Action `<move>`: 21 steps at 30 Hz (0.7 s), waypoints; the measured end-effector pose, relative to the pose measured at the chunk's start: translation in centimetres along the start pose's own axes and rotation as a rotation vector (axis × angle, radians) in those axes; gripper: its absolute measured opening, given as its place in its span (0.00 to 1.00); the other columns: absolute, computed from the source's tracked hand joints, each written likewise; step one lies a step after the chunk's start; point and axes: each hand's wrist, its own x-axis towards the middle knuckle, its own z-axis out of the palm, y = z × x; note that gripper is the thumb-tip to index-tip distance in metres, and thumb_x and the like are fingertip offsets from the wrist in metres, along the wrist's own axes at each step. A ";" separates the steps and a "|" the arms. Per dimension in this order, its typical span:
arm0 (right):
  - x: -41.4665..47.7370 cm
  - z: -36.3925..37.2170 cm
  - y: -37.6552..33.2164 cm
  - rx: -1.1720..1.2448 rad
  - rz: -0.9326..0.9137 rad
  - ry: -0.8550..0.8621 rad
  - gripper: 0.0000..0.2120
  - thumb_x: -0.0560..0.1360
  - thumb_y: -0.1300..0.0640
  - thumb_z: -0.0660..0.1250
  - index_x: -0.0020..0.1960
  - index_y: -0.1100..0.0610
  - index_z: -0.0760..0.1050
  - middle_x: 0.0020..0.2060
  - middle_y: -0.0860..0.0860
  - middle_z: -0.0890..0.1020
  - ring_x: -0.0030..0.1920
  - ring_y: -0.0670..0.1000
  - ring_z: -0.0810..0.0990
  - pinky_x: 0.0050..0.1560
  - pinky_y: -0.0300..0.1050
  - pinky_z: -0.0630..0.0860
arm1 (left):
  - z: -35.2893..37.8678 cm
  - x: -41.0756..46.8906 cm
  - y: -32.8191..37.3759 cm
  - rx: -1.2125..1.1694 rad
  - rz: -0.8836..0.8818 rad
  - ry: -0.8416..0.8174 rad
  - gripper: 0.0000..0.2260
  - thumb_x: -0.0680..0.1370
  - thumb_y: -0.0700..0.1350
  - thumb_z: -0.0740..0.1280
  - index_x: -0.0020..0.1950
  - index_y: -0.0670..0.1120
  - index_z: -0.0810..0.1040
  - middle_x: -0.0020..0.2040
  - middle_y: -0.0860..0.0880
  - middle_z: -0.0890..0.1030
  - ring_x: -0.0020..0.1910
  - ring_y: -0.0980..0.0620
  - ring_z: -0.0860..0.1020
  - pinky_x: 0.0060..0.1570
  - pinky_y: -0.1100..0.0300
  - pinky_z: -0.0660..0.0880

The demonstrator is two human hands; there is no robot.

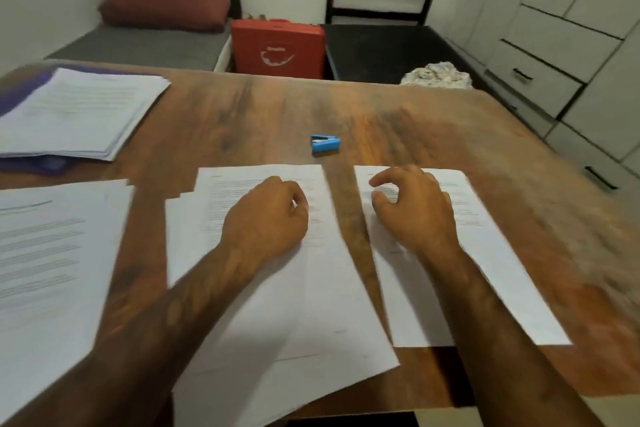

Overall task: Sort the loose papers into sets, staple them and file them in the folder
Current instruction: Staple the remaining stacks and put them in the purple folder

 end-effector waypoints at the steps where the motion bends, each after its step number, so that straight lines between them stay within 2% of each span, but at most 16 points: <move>1: -0.1 0.9 -1.1 0.020 -0.030 -0.014 0.11 0.81 0.50 0.68 0.61 0.47 0.83 0.65 0.47 0.80 0.66 0.53 0.75 0.65 0.52 0.71 | -0.8 -0.3 -1.3 0.022 -0.018 0.023 0.07 0.80 0.49 0.64 0.52 0.52 0.83 0.52 0.52 0.80 0.51 0.49 0.79 0.52 0.49 0.79; 3: -0.4 3.0 -3.3 0.051 -0.087 -0.041 0.10 0.81 0.49 0.68 0.60 0.47 0.84 0.61 0.47 0.81 0.62 0.52 0.77 0.60 0.49 0.72 | -2.3 -1.1 -4.5 0.099 -0.049 0.084 0.09 0.80 0.50 0.66 0.56 0.51 0.82 0.56 0.50 0.79 0.56 0.47 0.78 0.54 0.49 0.78; 5: -0.7 4.6 -4.8 0.095 -0.133 -0.050 0.12 0.81 0.47 0.67 0.61 0.47 0.83 0.60 0.47 0.82 0.61 0.52 0.77 0.61 0.52 0.73 | -3.4 -2.1 -7.2 0.165 -0.082 0.162 0.14 0.81 0.54 0.66 0.62 0.49 0.81 0.60 0.47 0.78 0.58 0.47 0.77 0.58 0.50 0.76; 8: -1.3 6.2 -5.7 0.132 -0.158 -0.034 0.15 0.81 0.44 0.66 0.64 0.48 0.81 0.65 0.47 0.81 0.63 0.50 0.77 0.65 0.48 0.70 | -3.9 -3.3 -9.7 0.243 -0.168 0.227 0.21 0.81 0.62 0.62 0.65 0.49 0.77 0.63 0.46 0.76 0.60 0.47 0.75 0.60 0.51 0.73; 10: -1.7 7.3 -5.8 0.049 -0.186 -0.018 0.17 0.81 0.42 0.66 0.65 0.49 0.80 0.66 0.47 0.80 0.63 0.51 0.78 0.65 0.50 0.70 | -3.3 -3.5 -10.9 0.307 -0.169 0.228 0.25 0.80 0.66 0.59 0.68 0.50 0.75 0.62 0.45 0.75 0.60 0.47 0.73 0.60 0.50 0.73; 15: -1.5 8.1 -5.8 -0.060 -0.208 -0.006 0.21 0.79 0.38 0.62 0.65 0.48 0.80 0.66 0.47 0.79 0.64 0.52 0.76 0.66 0.56 0.71 | -2.5 -3.5 -11.4 0.369 -0.100 0.242 0.28 0.79 0.67 0.51 0.65 0.51 0.78 0.58 0.47 0.77 0.56 0.48 0.74 0.56 0.49 0.76; 21: -1.6 8.1 -5.9 -0.064 -0.205 -0.001 0.24 0.76 0.37 0.58 0.64 0.47 0.80 0.65 0.46 0.79 0.64 0.51 0.75 0.65 0.56 0.71 | -2.4 -3.4 -11.8 0.349 -0.072 0.237 0.28 0.79 0.65 0.52 0.68 0.53 0.80 0.57 0.47 0.78 0.56 0.47 0.74 0.57 0.49 0.75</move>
